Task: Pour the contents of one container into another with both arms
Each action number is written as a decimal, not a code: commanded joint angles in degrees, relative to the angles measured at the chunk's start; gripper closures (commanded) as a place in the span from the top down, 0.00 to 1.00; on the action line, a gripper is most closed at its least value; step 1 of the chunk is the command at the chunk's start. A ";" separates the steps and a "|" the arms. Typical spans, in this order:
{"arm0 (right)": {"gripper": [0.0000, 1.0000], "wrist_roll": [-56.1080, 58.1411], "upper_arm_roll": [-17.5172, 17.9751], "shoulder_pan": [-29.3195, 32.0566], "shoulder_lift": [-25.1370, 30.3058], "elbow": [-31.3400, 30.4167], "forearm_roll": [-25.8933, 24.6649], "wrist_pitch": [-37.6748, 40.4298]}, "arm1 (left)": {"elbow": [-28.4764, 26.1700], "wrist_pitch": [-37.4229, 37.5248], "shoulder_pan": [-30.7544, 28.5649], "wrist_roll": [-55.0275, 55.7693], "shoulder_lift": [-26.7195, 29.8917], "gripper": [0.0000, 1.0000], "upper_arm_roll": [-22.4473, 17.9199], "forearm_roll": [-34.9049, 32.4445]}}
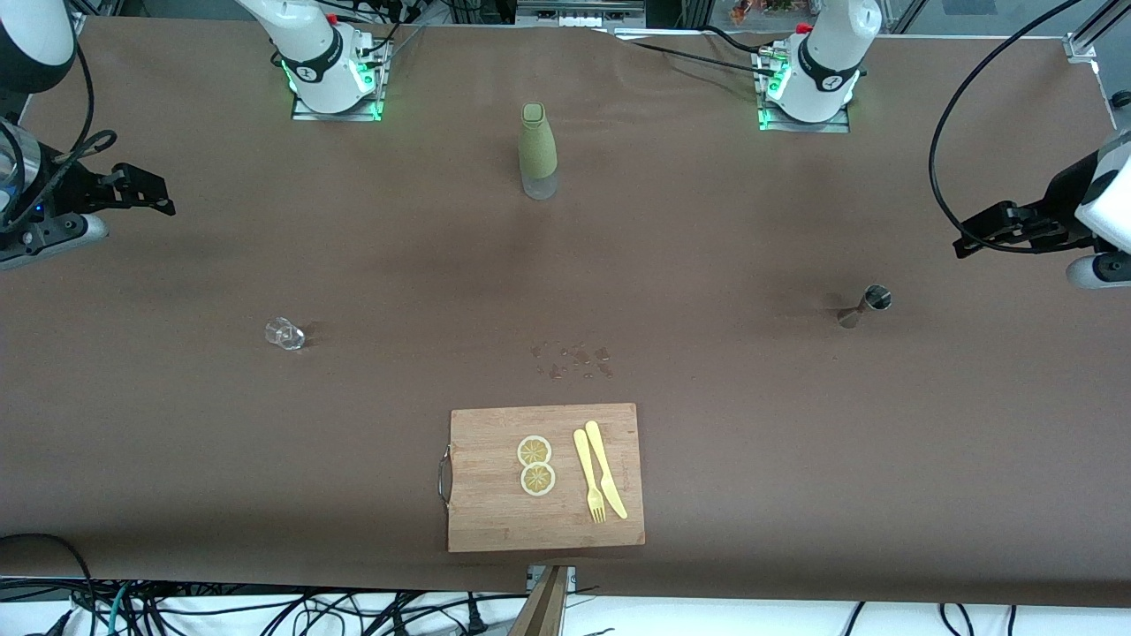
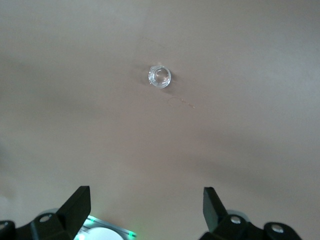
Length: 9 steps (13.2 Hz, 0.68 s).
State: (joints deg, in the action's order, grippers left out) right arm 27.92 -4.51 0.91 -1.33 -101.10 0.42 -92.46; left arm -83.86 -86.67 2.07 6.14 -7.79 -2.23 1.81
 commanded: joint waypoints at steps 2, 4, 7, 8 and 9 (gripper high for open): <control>1.00 11.16 -1.21 1.81 -2.10 0.90 1.08 1.06 | -1.04 -0.08 -1.88 -1.22 -0.38 1.00 -0.50 -1.02; 1.00 14.60 -1.38 2.86 -3.15 0.90 1.78 0.97 | -1.13 1.94 -2.95 -5.75 -0.82 1.00 -3.29 -1.02; 1.00 22.93 -3.48 4.97 -5.52 0.90 9.14 1.06 | -1.92 2.91 -3.12 -24.71 -3.19 1.00 -10.32 -1.02; 1.00 26.53 -4.27 5.33 -6.40 0.90 10.38 1.06 | -2.97 3.43 -3.13 -31.13 -3.20 1.00 -13.04 -0.41; 1.00 30.57 -4.80 5.42 -7.10 0.90 10.74 1.15 | -4.11 3.96 -3.21 -38.15 -3.20 1.00 -15.68 1.86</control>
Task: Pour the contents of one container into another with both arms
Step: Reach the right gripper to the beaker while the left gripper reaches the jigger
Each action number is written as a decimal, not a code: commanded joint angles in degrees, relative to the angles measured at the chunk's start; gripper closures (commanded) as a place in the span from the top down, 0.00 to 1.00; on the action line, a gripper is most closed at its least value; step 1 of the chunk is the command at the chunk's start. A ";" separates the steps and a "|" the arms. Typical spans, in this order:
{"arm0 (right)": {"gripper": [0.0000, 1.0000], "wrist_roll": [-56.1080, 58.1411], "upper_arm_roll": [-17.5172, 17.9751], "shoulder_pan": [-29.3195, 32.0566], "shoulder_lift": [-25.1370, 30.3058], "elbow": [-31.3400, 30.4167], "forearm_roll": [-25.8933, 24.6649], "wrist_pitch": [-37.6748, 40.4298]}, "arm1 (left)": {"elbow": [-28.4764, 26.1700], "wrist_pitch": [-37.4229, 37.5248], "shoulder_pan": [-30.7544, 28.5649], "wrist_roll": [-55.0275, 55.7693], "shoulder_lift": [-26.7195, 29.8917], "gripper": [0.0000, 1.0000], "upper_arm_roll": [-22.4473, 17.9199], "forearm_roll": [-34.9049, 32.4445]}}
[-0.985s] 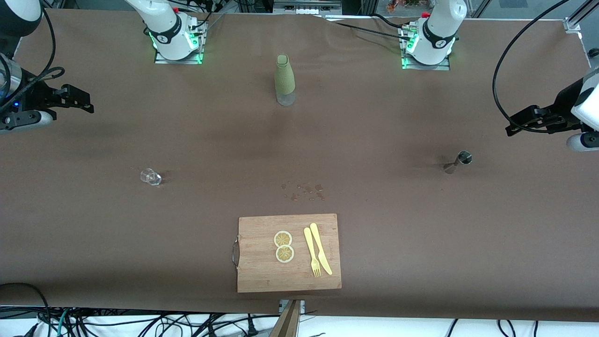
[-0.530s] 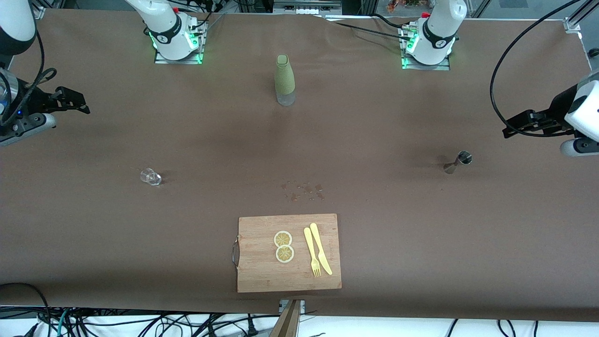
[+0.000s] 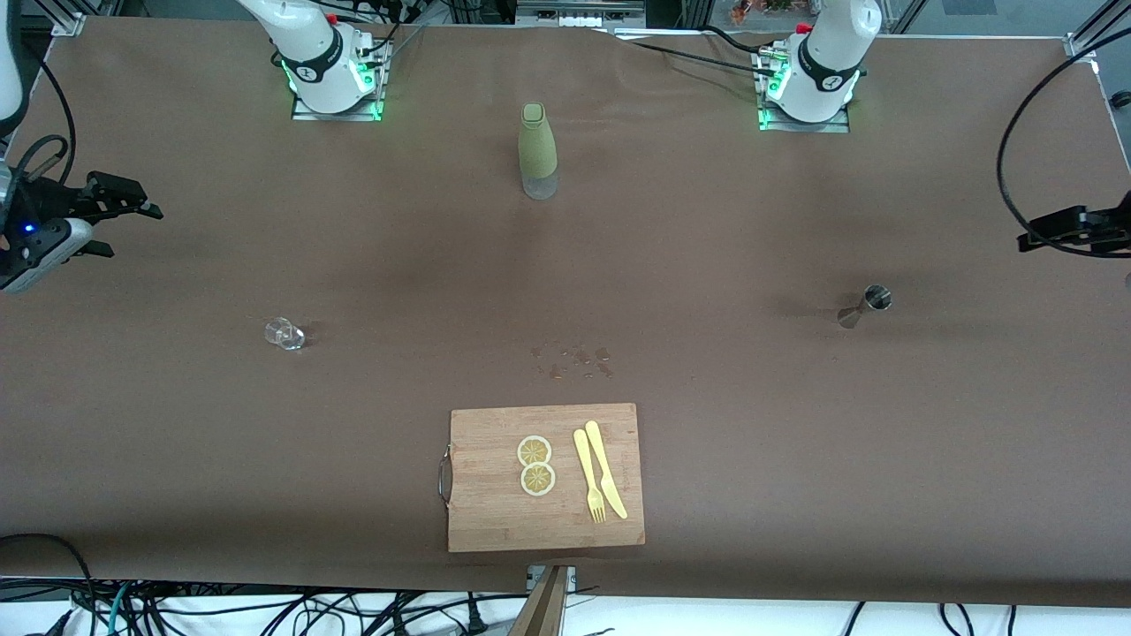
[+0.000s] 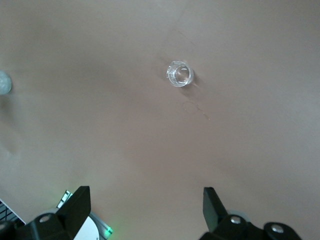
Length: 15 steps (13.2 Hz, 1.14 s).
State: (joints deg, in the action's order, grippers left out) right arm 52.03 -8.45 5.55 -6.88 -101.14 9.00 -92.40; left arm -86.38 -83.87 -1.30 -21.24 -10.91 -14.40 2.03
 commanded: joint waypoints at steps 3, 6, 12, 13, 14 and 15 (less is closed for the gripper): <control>1.00 17.54 -0.96 2.87 -4.36 0.94 4.61 1.52 | -7.99 2.48 -1.16 -32.48 -0.86 1.00 -12.81 13.65; 1.00 31.41 -0.96 7.45 -9.98 0.94 12.86 0.82 | -10.82 2.75 -8.96 -56.11 -8.22 1.00 -14.34 26.06; 1.00 56.65 -0.87 11.06 -20.79 0.24 28.07 -5.07 | -10.74 10.82 -15.67 -100.07 -28.61 1.00 -14.34 50.58; 1.00 63.04 -0.95 11.24 -22.99 0.24 32.79 -5.77 | -10.74 12.23 -15.67 -106.06 -31.34 1.00 -14.34 54.19; 1.00 69.28 -0.96 11.24 -25.01 0.24 36.49 -6.91 | -10.56 13.46 -15.75 -110.73 -33.37 1.00 -14.42 56.22; 1.00 73.17 -0.87 11.32 -26.86 0.24 39.75 -7.44 | -10.47 14.51 -16.02 -114.95 -34.61 1.00 -14.42 57.46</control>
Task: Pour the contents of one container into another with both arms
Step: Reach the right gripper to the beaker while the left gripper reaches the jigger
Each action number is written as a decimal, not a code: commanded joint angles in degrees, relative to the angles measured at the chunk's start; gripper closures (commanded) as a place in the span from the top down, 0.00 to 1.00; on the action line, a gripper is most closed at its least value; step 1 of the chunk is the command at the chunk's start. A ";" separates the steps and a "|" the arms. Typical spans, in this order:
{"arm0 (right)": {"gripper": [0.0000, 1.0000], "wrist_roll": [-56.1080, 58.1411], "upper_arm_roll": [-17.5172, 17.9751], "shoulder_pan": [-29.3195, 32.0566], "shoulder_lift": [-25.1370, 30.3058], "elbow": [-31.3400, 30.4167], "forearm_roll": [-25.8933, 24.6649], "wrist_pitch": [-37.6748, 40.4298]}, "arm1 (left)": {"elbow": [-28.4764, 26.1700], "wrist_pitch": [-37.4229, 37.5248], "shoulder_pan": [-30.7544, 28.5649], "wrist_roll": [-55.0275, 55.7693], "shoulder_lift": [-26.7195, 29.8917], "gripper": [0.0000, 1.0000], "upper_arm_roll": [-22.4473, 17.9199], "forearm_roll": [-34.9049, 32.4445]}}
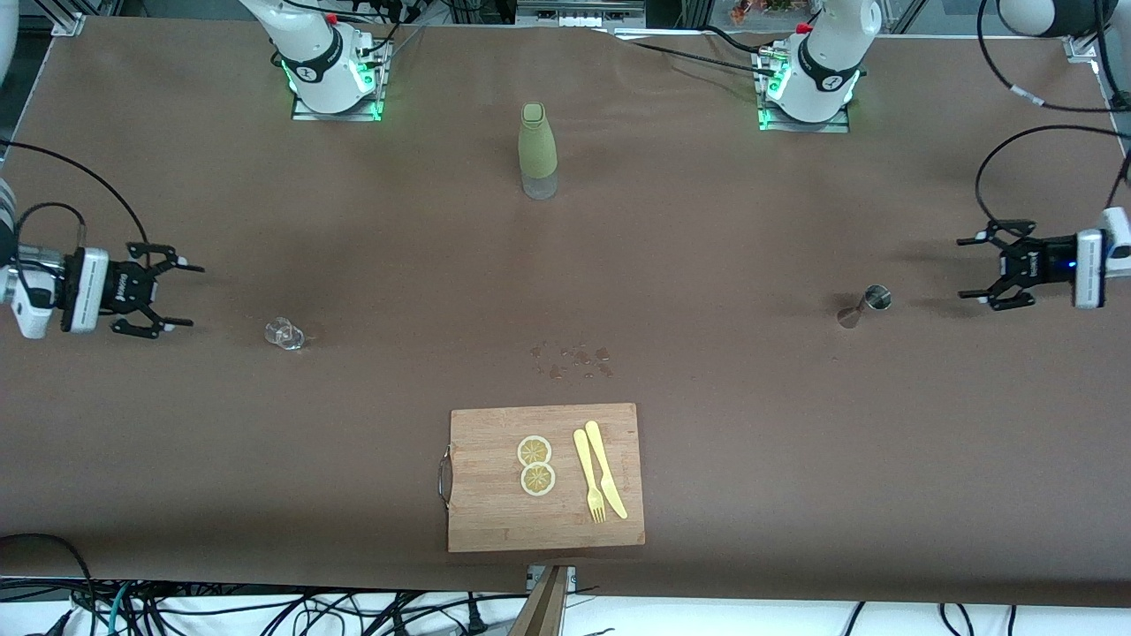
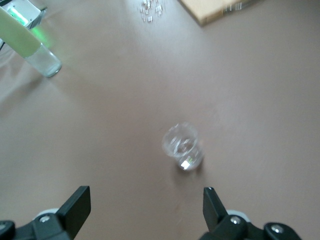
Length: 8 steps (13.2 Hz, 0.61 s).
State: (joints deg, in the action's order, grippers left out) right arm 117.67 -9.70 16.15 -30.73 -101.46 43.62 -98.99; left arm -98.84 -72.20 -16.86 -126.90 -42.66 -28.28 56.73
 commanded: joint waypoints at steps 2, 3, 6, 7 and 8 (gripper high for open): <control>1.00 13.08 0.38 0.81 -4.60 -1.18 10.50 -2.07 | 2.60 4.08 -0.46 -16.94 -5.23 1.00 -0.46 3.74; 1.00 16.15 0.38 0.72 -4.69 -2.50 12.61 -3.39 | 2.69 4.61 -0.46 -19.76 -6.55 1.00 -0.37 4.87; 1.00 23.10 0.47 0.37 -5.83 -7.68 22.18 -5.94 | 2.87 5.93 0.16 -28.81 -12.08 1.00 0.33 9.53; 1.00 24.26 0.47 0.20 -5.92 -9.27 24.13 -6.56 | 2.87 5.93 0.33 -30.40 -13.23 1.00 1.29 10.15; 1.00 25.31 0.55 0.11 -5.92 -10.59 25.02 -7.52 | 2.87 5.93 0.25 -31.46 -14.11 1.00 2.52 10.68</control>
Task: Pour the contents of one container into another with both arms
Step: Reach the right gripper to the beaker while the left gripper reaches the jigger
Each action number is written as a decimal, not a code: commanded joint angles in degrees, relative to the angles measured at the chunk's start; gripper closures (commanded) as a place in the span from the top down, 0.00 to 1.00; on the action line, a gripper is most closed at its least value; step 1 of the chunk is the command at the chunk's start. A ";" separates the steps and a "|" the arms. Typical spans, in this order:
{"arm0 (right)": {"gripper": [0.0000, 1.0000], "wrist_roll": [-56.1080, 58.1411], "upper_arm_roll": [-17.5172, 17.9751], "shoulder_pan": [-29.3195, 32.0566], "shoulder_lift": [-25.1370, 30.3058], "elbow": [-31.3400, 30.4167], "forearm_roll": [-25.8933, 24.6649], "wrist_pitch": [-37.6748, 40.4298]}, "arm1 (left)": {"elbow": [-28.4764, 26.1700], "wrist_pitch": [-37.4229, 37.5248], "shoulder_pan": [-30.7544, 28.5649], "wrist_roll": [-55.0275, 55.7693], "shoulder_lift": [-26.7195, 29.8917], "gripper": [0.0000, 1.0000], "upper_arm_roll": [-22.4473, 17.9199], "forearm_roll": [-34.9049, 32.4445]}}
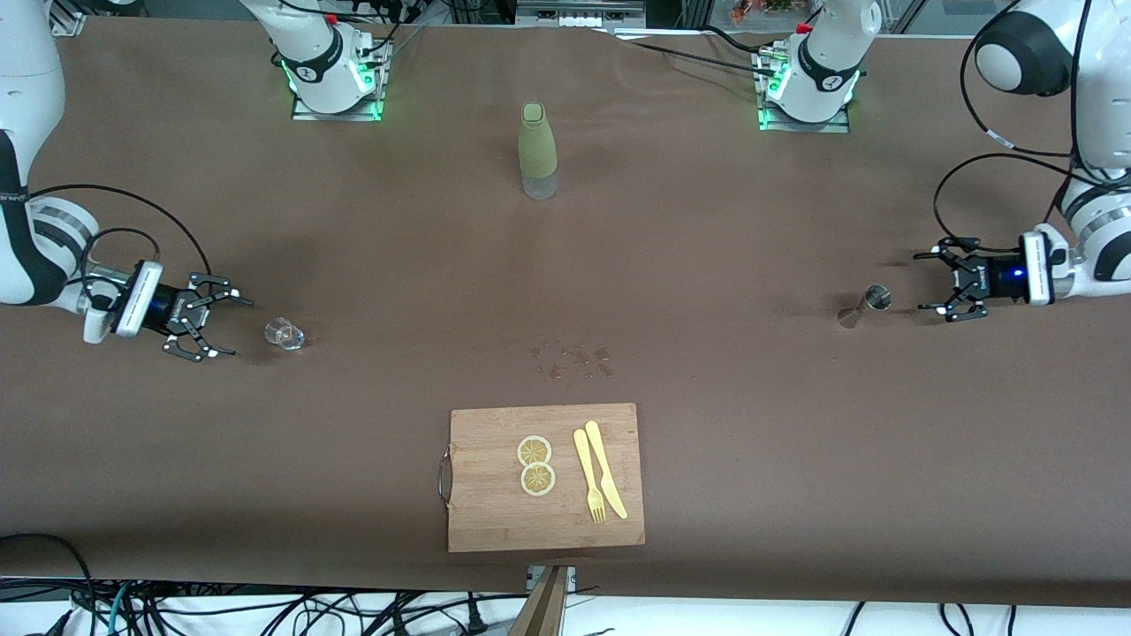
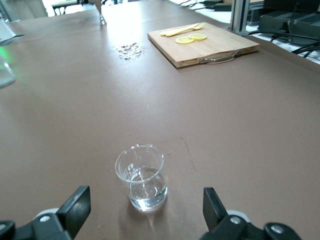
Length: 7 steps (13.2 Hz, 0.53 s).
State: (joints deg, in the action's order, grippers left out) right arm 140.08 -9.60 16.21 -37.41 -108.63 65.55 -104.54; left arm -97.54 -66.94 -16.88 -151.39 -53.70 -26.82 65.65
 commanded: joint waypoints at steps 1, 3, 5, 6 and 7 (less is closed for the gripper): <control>1.00 4.05 0.63 -0.04 0.67 -4.64 4.65 -2.50 | 1.66 0.67 0.35 -7.34 -3.34 1.00 1.50 2.90; 1.00 7.48 0.72 -1.61 0.06 -6.32 9.57 -3.91 | 1.74 0.58 1.49 -7.34 -3.34 1.00 1.68 3.26; 1.00 7.66 0.72 -3.37 -0.12 -6.59 12.30 -4.35 | 1.83 0.40 2.11 -7.16 -4.04 1.00 3.78 4.31; 1.00 7.67 0.72 -3.99 -0.56 -6.59 13.53 -4.62 | 2.18 0.40 2.55 -7.16 -4.48 1.00 3.96 5.45; 1.00 7.93 0.81 -4.78 -1.34 -6.59 14.85 -4.62 | 2.53 0.40 3.34 -7.16 -4.83 1.00 4.05 5.72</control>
State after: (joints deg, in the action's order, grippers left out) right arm 146.68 -8.86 12.76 -38.29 -114.36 77.58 -108.11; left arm -96.29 -66.79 -14.98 -154.76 -56.92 -22.37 69.63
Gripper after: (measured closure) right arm 0.000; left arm 0.000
